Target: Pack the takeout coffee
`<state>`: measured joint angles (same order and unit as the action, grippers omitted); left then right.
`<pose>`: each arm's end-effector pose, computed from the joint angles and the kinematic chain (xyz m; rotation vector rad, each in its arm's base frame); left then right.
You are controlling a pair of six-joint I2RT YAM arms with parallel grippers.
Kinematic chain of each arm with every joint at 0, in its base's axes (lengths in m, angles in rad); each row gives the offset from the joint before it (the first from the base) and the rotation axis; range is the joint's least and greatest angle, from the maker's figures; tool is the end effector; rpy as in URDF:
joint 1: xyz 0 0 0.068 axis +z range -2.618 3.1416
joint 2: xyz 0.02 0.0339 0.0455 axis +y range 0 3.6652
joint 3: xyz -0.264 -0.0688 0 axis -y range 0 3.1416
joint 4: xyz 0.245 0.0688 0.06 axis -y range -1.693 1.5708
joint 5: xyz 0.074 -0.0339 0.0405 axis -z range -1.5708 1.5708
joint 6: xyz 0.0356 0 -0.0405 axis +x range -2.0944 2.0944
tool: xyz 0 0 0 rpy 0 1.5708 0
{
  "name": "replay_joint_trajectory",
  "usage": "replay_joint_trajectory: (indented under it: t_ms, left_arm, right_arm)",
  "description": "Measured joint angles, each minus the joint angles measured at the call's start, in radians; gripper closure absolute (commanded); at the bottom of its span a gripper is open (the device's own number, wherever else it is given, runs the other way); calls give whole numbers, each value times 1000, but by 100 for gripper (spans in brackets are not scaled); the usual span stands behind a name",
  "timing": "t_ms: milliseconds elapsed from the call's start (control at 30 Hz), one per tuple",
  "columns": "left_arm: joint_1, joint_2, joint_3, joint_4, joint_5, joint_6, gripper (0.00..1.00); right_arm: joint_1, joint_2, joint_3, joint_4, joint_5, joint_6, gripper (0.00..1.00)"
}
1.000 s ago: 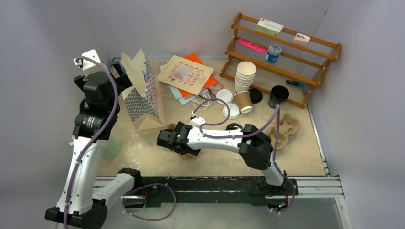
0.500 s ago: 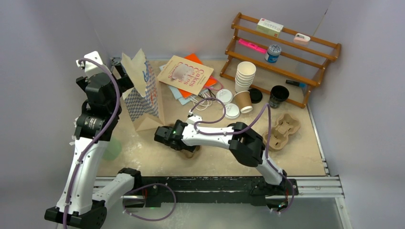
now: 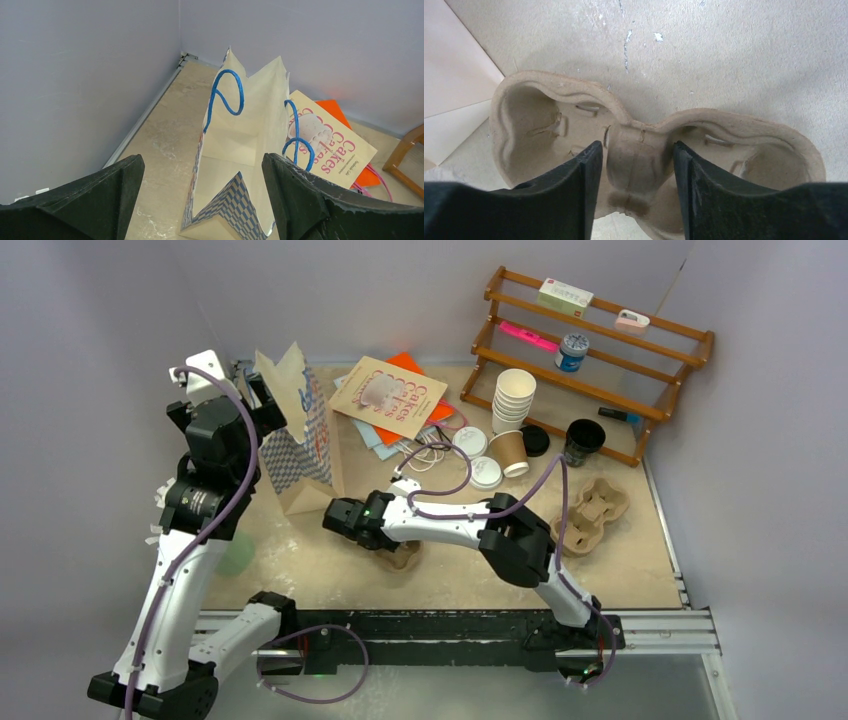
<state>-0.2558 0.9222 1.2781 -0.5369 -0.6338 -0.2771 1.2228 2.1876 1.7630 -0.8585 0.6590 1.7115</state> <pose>0.1701 -0.0227 0.4470 -0.4709 1.6532 0.1606 0.1738 0.4153 0.1846 0.7094 2.3442 0.2659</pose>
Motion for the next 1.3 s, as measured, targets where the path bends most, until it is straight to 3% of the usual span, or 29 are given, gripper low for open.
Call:
replay_joint_trajectory:
  t_ms: [200, 567, 1000, 1300]
  left_arm:
    - [-3, -1, 0, 6, -3, 8, 6]
    - [-8, -2, -16, 16, -2, 9, 6]
    - [-8, 79, -22, 19, 12, 10, 6]
    - [43, 210, 26, -40, 61, 6, 2]
  right_arm:
    - [0, -2, -4, 21, 0, -13, 54]
    - [0, -90, -69, 32, 2, -41, 55]
    - [-10, -458, -261, 35, 117, -164, 56]
    - [-68, -744, -490, 218, 153, -489, 55]
